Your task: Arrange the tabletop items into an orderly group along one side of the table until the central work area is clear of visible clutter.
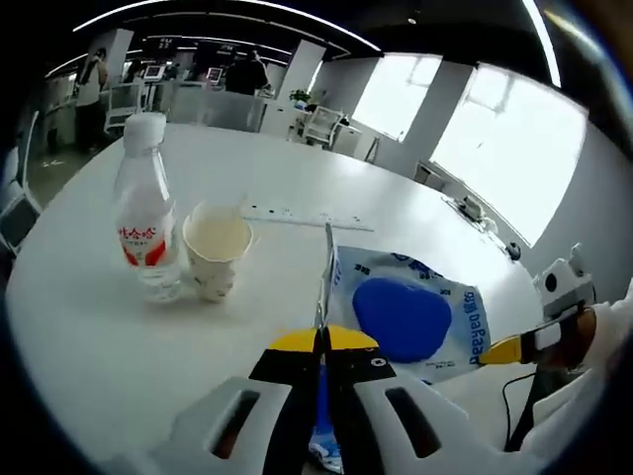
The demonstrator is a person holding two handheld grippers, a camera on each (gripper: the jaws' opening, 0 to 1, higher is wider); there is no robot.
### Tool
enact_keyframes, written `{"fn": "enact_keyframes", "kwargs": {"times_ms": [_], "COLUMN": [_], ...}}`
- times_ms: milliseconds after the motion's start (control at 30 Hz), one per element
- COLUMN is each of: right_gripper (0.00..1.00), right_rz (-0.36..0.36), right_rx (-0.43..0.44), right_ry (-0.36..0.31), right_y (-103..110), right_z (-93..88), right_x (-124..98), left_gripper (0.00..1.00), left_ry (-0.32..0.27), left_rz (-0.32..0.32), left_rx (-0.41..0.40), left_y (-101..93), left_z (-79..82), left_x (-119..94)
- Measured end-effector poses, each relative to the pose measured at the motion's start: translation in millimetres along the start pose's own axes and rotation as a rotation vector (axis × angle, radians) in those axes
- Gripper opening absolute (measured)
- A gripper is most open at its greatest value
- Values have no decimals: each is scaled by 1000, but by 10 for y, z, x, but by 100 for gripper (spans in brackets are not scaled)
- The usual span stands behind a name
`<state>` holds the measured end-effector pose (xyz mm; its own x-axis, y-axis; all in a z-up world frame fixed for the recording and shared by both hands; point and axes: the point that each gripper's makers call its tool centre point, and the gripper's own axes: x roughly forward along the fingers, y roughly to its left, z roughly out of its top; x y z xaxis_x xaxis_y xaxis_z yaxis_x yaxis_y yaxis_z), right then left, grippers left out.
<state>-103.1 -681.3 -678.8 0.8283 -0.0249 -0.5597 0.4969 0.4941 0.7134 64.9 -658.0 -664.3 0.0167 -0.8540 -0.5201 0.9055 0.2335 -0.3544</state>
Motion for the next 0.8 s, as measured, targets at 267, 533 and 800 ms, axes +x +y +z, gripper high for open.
{"fn": "enact_keyframes", "kwargs": {"times_ms": [267,533,800], "right_gripper": [0,0,0], "right_rz": [10,21,58], "right_rx": [-155,-201,-218], "right_ry": [-79,-141,-136], "right_y": [27,87,162], "right_z": [391,761,919], "right_x": [-244,-313,-263], "left_gripper": [0,0,0], "left_ry": [-75,-104,-137], "left_rz": [-10,4,21], "left_rx": [-30,-32,-6], "left_y": [-218,-343,-409], "left_z": [203,304,440], "left_x": [-223,-434,-511]}}
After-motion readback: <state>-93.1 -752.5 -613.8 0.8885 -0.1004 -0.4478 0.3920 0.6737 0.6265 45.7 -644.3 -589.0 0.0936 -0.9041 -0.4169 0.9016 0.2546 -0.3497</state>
